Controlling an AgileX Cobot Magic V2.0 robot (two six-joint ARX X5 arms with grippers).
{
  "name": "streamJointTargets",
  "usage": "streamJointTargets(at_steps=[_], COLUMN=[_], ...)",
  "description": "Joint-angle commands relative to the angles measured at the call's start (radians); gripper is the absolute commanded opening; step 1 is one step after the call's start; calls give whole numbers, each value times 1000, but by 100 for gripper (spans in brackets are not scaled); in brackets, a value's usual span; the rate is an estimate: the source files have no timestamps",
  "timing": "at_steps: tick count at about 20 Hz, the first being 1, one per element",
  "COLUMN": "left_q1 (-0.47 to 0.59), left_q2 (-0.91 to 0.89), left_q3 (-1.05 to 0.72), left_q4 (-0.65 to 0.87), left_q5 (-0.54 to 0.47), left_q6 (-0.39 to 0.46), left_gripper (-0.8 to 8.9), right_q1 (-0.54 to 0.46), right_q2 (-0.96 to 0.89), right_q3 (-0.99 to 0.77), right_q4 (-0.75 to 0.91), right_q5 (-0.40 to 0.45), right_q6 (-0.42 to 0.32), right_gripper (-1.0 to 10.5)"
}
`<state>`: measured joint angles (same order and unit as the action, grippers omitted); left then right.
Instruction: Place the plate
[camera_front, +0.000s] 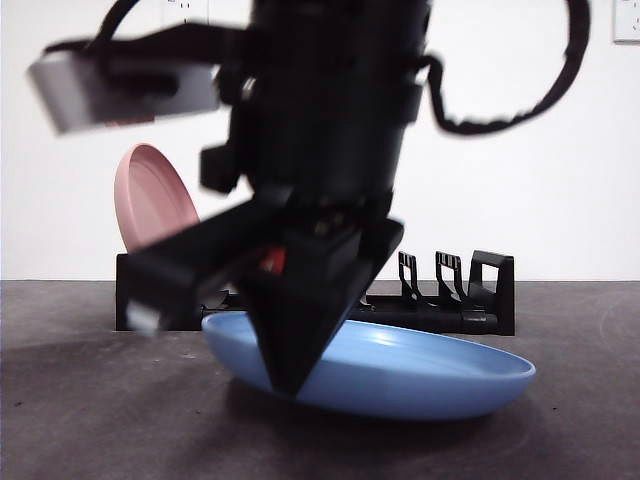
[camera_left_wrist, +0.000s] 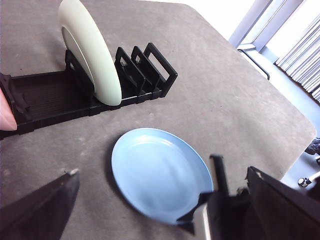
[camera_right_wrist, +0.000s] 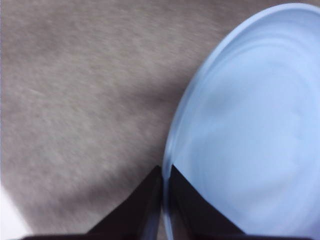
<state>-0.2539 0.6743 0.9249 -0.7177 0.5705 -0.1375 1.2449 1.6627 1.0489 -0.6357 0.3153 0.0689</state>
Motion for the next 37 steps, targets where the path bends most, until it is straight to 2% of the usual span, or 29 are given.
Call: streamJointTargets(at_steps=[1, 4, 8, 9, 13, 16, 20, 22, 25, 28, 30, 34, 37], left_q1=[-4, -4, -4, -4, -4, -4, -17, -29, -45, -72, -90, -136, -167], left_q2=[5, 6, 12, 14, 41, 74, 132, 171, 252, 364, 453, 655, 807], left_q3=[19, 19, 19, 19, 19, 19, 19, 26, 72, 174, 267, 478, 622], left_q4=[16, 29, 34, 34, 38, 37, 37, 34, 2, -65, -127, -255, -322], left_q5=[-3, -3, -57, -60, -78, -78, -123, -166, -207, -304, -372, -544, -718], left_q6=[18, 18, 18, 18, 18, 18, -2, -36, -40, -34, -24, 16, 47], left_gripper=[531, 531, 530, 531, 530, 530, 526, 526, 526, 526, 526, 526, 526], right_q1=[27, 32, 26, 19, -69, -182, -404, -523, -718, -899, -997, -1119, -1142], right_q2=[37, 43, 26, 13, -86, -192, -354, -420, -500, -546, -573, -646, -708], right_q3=[11, 11, 24, 27, 42, 42, 42, 42, 41, 29, 22, 18, 18], right_q4=[16, 18, 2, 0, -22, -41, -68, -72, -102, -122, -125, -146, -170], right_q5=[29, 30, 7, -20, -226, -358, -528, -617, -760, -938, -1021, -1052, -1052], right_q6=[10, 11, 61, 64, 133, 153, 142, 120, 56, 18, -2, -18, -19], right_gripper=[11, 39, 292, 331, 462, 465, 465, 465, 465, 465, 465, 465, 465])
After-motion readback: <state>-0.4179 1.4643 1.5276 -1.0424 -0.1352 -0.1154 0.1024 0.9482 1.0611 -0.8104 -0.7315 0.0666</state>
